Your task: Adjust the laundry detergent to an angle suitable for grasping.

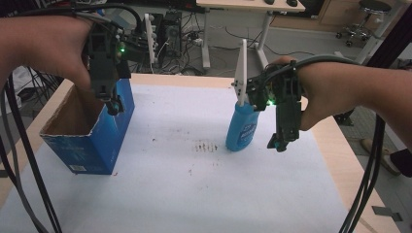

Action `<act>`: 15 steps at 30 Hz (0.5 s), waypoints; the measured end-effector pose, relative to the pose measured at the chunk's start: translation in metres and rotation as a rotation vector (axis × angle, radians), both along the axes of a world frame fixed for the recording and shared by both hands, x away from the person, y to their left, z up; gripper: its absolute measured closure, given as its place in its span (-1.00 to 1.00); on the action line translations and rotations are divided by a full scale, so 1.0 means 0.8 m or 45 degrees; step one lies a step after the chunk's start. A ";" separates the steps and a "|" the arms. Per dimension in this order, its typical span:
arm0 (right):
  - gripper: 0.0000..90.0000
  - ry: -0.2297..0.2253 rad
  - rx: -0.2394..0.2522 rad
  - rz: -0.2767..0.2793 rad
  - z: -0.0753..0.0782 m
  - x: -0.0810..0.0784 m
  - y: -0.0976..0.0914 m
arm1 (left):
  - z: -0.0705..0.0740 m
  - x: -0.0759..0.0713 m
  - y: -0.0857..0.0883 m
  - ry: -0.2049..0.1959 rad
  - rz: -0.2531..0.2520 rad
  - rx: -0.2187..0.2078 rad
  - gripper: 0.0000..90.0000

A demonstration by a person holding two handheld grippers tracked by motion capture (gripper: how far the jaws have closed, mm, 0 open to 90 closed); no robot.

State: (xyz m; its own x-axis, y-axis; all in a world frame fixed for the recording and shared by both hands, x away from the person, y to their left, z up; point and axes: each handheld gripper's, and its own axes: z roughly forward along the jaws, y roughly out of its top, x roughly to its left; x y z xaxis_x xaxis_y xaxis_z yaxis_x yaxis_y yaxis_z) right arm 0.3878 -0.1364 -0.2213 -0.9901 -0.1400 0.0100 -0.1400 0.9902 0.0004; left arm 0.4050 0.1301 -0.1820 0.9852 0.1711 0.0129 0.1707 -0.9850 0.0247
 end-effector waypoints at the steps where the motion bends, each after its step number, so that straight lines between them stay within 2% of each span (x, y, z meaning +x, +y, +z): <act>1: -0.92 0.000 -0.010 -0.006 0.000 -0.001 0.000 | 0.000 0.000 0.000 -0.003 0.001 -0.004 -0.96; 5: -0.92 -0.001 -0.009 -0.004 0.001 0.000 -0.003 | 0.000 0.000 0.000 -0.015 0.003 0.002 -0.96; 10: -0.92 -0.012 -0.001 -0.004 0.001 -0.002 -0.009 | -0.004 0.003 0.001 -0.020 0.053 0.015 -0.96; 15: -0.92 -0.016 0.010 -0.004 0.002 -0.005 -0.016 | -0.003 -0.003 -0.007 -0.021 0.071 -0.029 -0.96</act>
